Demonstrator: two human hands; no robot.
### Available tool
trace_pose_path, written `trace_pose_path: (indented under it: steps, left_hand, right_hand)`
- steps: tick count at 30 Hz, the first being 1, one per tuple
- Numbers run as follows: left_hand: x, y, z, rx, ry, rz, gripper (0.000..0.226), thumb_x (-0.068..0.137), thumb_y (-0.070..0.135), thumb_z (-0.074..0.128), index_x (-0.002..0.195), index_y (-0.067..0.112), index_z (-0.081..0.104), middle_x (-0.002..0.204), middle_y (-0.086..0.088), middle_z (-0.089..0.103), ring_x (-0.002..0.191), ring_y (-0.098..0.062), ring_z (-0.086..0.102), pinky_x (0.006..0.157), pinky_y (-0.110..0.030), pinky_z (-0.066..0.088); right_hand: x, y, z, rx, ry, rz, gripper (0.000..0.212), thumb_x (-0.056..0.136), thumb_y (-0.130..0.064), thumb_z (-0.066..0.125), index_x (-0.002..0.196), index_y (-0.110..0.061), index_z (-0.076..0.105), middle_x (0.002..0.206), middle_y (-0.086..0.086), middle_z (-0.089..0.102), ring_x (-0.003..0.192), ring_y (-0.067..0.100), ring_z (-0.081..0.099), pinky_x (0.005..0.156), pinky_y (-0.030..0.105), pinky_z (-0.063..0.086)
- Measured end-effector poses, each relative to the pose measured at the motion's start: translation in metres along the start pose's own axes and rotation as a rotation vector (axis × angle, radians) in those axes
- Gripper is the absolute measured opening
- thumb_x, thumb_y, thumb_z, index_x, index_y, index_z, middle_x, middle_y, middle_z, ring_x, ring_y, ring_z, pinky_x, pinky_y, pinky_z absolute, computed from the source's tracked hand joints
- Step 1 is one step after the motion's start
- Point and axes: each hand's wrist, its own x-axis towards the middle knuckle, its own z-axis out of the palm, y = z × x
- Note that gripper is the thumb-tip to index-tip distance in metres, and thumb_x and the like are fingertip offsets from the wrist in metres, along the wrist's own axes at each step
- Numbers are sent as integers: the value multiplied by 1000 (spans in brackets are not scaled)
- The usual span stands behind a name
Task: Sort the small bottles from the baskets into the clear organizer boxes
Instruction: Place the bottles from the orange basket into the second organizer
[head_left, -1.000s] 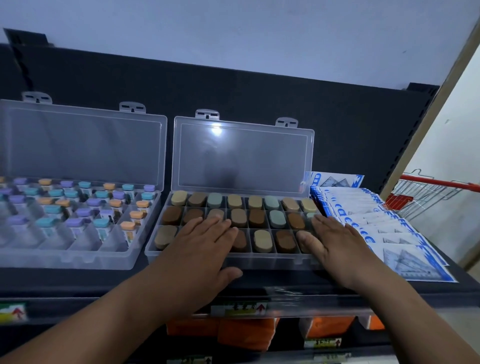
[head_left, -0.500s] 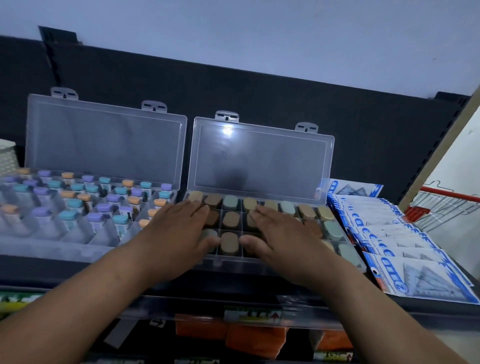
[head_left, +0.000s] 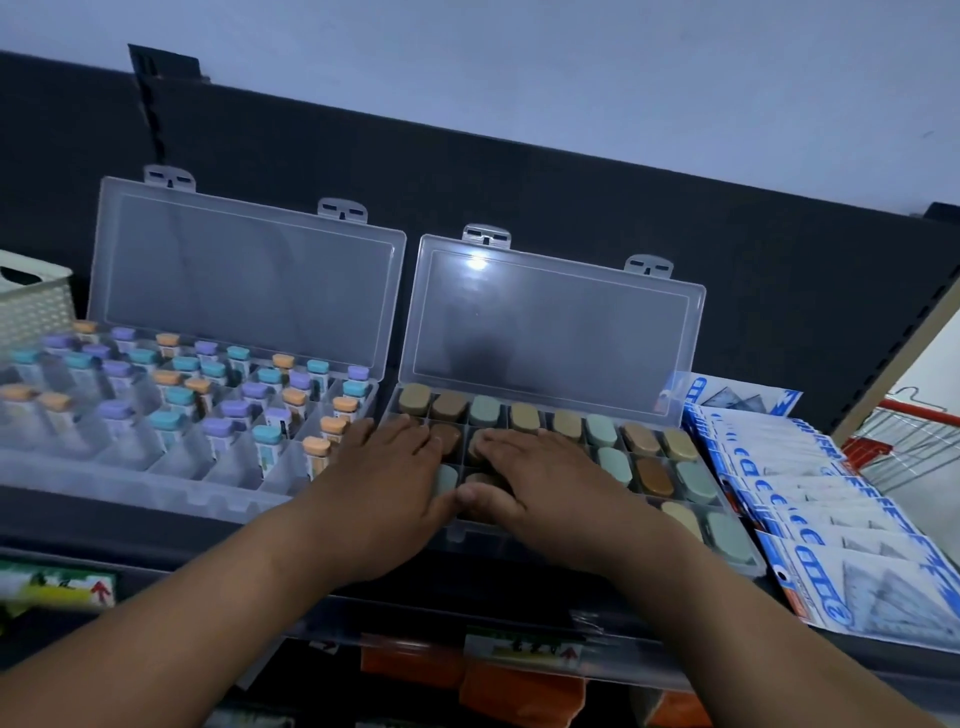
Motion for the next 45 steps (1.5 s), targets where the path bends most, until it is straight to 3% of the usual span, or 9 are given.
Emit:
trace_pose_path:
  steps: [7, 9, 12, 14, 17, 21, 30, 37, 45]
  left_hand:
    - [-1, 4, 3, 42, 50, 1, 112, 63, 74, -23, 150, 20, 23, 153, 0, 27, 145, -19, 8, 115, -39, 7]
    - [-1, 2, 3, 18, 50, 4, 103, 70, 76, -15, 150, 21, 21, 153, 1, 26, 145, -18, 7, 116, -39, 5]
    - [3, -7, 0, 20, 75, -5, 96, 68, 62, -12, 149, 22, 22, 154, 2, 24, 144, -17, 10, 116, -37, 6]
    - [12, -14, -5, 55, 88, -8, 88, 75, 57, -8, 150, 20, 20, 156, 0, 21, 145, -19, 10, 116, -39, 7]
    - [34, -23, -9, 80, 43, 1, 55, 99, 38, 22, 150, 18, 22, 158, -2, 18, 146, -20, 10, 116, -40, 7]
    - [58, -29, -9, 69, -77, 30, 49, 99, 26, 33, 147, 16, 30, 157, -3, 24, 146, -20, 12, 117, -39, 9]
    - [62, -25, -8, 65, -50, 8, 45, 98, 38, 29, 129, 14, 52, 143, -4, 42, 141, -22, 17, 115, -43, 12]
    - [61, -19, -6, -17, -50, -3, 48, 99, 35, 28, 136, 11, 46, 149, -5, 38, 146, -20, 10, 117, -43, 7]
    - [58, -21, -9, 7, -63, 12, 48, 99, 38, 26, 136, 14, 45, 148, -5, 38, 144, -22, 16, 116, -43, 12]
  right_hand:
    - [9, 9, 3, 41, 51, -38, 65, 85, -70, 19, 122, -28, 52, 120, -7, 58, 106, 17, 53, 88, 33, 41]
    - [9, 10, 3, 58, 59, -44, 63, 89, -68, 23, 128, -27, 51, 133, -6, 54, 118, 18, 50, 98, 36, 40]
    - [13, 10, -3, 41, 57, -4, 65, 96, -61, 28, 148, -22, 35, 157, -2, 28, 143, 16, 26, 117, 33, 19]
    - [19, 10, -8, 15, 58, 18, 66, 97, -57, 27, 152, -21, 26, 160, -1, 20, 146, 14, 17, 118, 31, 11]
    - [35, 12, -11, -3, 43, 25, 61, 99, -53, 28, 149, -18, 31, 158, 4, 27, 144, 19, 23, 118, 34, 17]
    - [50, 18, -8, -26, 20, 34, 32, 100, -46, 32, 104, -20, 52, 123, 4, 58, 114, 24, 52, 90, 32, 33]
    - [54, 25, -6, -11, 28, 15, 26, 99, -41, 36, 90, -22, 51, 104, 5, 62, 94, 25, 54, 80, 31, 32]
    - [54, 24, -8, 0, 35, 11, 32, 99, -41, 36, 103, -18, 57, 111, 4, 62, 100, 25, 55, 84, 35, 40]
    - [51, 19, -10, 18, 15, 44, 29, 100, -41, 36, 99, -19, 55, 106, 3, 60, 98, 24, 55, 82, 35, 40]
